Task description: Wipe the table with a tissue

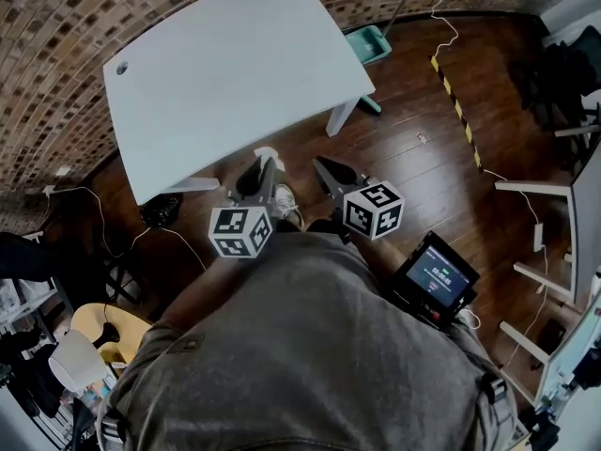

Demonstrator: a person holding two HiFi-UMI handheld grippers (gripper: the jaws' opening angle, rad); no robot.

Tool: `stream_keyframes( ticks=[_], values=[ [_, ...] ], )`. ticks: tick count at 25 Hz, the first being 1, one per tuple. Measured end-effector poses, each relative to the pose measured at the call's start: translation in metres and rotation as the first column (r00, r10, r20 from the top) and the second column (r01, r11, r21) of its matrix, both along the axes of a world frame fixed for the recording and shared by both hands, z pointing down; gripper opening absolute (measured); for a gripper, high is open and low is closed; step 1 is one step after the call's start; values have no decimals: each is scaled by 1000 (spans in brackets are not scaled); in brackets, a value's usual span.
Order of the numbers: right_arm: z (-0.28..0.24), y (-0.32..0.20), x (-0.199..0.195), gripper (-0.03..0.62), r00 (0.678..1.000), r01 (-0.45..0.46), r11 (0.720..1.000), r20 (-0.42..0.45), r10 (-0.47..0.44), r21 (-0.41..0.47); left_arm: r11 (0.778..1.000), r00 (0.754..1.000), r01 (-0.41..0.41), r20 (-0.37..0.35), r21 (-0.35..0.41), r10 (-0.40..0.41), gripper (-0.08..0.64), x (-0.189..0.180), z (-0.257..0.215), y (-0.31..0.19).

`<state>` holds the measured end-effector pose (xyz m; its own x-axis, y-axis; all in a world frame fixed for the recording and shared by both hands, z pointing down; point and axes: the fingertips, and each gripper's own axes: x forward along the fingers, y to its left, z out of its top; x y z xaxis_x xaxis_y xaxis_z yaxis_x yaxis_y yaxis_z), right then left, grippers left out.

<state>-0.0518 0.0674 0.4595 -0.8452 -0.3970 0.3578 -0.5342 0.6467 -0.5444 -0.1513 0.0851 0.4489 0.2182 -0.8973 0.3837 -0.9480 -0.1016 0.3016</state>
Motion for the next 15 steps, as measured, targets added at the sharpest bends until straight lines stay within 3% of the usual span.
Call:
stream_keyframes(
  ticks=[9, 15],
  values=[
    [-5, -56, -45, 12, 998, -56, 998, -18, 57, 28, 999, 999, -48, -18, 7, 48, 55, -48, 5, -50],
    [-1, -85, -56, 12, 996, -80, 997, -23, 81, 15, 998, 998, -65, -22, -6, 65, 55, -60, 8, -77]
  ],
)
